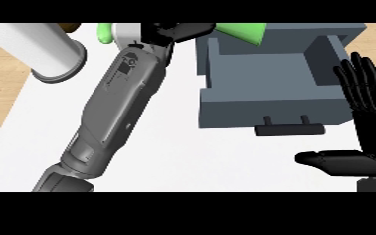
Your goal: Pick up the cup, place it into the drawer and close the drawer
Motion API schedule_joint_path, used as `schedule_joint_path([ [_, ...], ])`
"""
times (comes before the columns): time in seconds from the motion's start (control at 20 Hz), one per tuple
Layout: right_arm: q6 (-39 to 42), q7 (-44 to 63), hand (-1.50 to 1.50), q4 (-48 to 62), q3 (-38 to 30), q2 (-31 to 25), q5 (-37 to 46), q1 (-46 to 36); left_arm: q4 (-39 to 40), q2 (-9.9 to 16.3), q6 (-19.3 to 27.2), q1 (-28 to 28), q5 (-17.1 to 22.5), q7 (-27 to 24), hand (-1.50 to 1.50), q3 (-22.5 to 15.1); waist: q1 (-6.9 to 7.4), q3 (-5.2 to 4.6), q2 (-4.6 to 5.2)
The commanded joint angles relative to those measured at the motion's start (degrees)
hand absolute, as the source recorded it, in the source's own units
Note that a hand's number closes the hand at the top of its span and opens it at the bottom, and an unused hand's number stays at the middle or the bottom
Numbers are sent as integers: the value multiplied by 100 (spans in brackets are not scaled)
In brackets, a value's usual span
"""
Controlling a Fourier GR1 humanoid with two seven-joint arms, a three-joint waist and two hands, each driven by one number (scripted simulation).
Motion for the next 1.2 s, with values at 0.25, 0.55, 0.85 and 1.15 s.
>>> schedule_joint_path([
  [0.25,80,162,-150,-350,133,1,18,121,1442,-4,761,-952,929,-78,150,-607,-150,0,26],
  [0.55,8,-190,-150,-4,189,126,202,97,1850,-4,779,-1102,1354,-220,150,-1245,-131,1,29],
  [0.85,171,-379,-150,270,53,3,55,-64,2274,-4,1202,-1046,1828,-338,150,-2064,-299,6,78],
  [1.15,278,77,-150,129,-149,-226,-262,-307,2364,-4,1348,-1150,1894,111,-150,-2870,-379,5,83],
])
